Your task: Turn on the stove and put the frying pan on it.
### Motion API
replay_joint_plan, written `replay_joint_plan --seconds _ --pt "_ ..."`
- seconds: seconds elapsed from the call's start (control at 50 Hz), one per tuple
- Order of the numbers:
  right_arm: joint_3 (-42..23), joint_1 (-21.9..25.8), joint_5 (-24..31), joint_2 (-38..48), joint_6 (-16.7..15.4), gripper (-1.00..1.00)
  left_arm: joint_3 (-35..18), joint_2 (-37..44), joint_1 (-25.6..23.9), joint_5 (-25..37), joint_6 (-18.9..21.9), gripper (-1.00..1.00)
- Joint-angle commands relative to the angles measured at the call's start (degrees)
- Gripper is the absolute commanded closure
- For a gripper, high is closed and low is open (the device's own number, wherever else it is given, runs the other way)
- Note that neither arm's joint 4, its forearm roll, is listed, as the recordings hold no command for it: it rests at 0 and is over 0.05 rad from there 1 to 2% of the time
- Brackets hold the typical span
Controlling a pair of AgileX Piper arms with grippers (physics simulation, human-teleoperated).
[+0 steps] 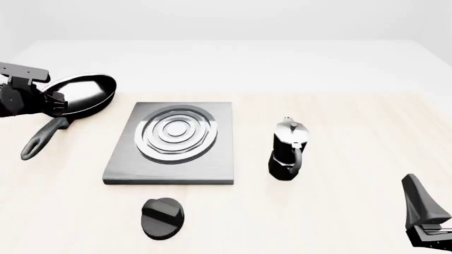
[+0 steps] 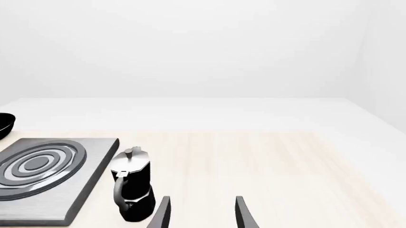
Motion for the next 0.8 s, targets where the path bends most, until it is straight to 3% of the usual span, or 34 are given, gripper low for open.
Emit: replay_joint_plan --seconds 0.02,0.8 --pt "0.0 0.0 0.0 0.01 0.01 -1.0 0.71 4.1 0.38 -2.24 0.62 -1.0" --pt "0.0 0.0 0.0 0.0 0.01 -1.0 -1.94 13.08 2.71 -5.33 2.64 -1.0"
